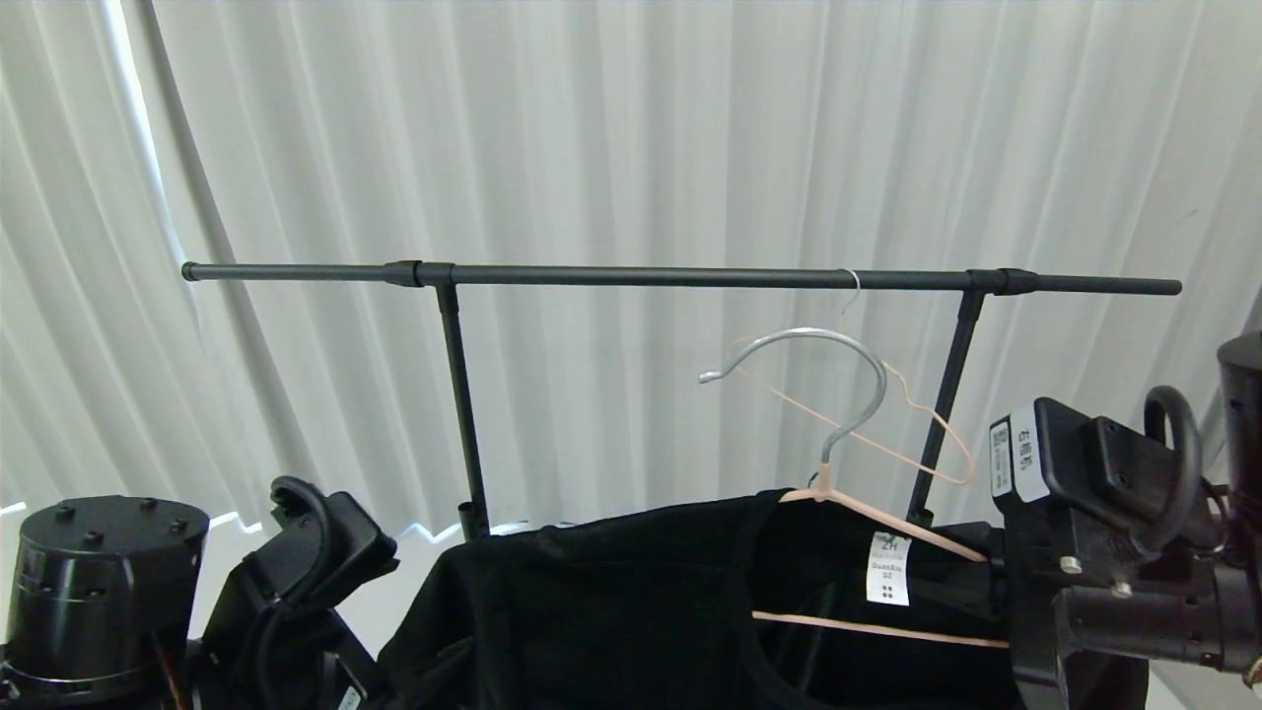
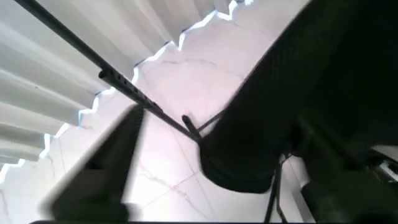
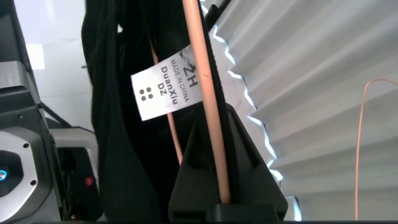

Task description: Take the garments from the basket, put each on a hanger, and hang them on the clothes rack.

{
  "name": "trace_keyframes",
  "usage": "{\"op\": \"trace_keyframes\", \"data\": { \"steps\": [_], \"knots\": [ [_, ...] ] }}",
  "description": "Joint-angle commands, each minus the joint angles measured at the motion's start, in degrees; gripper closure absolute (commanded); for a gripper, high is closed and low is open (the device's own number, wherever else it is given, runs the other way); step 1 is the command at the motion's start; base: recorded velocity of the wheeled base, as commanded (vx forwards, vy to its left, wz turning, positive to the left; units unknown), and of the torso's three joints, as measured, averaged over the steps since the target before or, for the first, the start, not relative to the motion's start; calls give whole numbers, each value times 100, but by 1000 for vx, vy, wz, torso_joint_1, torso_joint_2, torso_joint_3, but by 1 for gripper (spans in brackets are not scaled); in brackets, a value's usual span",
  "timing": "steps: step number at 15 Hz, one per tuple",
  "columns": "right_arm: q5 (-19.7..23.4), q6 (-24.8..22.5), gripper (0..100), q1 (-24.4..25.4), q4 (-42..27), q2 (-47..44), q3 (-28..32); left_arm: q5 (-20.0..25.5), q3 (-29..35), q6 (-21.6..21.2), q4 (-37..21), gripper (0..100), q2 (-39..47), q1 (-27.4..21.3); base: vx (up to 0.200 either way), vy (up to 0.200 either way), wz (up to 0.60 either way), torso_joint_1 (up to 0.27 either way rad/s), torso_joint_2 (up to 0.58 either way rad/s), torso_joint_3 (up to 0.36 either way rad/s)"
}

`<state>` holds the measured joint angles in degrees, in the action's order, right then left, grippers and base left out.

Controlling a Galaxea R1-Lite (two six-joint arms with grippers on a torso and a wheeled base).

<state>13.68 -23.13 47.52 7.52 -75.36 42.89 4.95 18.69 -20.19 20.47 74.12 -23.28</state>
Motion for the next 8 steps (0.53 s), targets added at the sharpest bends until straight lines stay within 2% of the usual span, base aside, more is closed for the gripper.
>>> {"op": "trace_keyframes", "data": {
  "steps": [1, 2, 7, 8],
  "knots": [
    [-14, -8, 100, 12, 4, 39, 0, -20, 3, -12, 1, 100, 147, 26, 0, 0, 0, 0, 0, 0],
    [-14, 1, 100, 3, 4, 39, -8, -38, 3, 6, 1, 100, 147, 70, 0, 0, 0, 0, 0, 0],
    [-23, 27, 100, -234, 21, 74, -114, -47, 3, -12, 1, 100, 147, 1564, 0, 0, 0, 0, 0, 0],
    [-23, 27, 100, -234, 21, 83, -123, -38, -6, -12, 1, 100, 129, 1599, 0, 0, 0, 0, 0, 0]
  ]
}}
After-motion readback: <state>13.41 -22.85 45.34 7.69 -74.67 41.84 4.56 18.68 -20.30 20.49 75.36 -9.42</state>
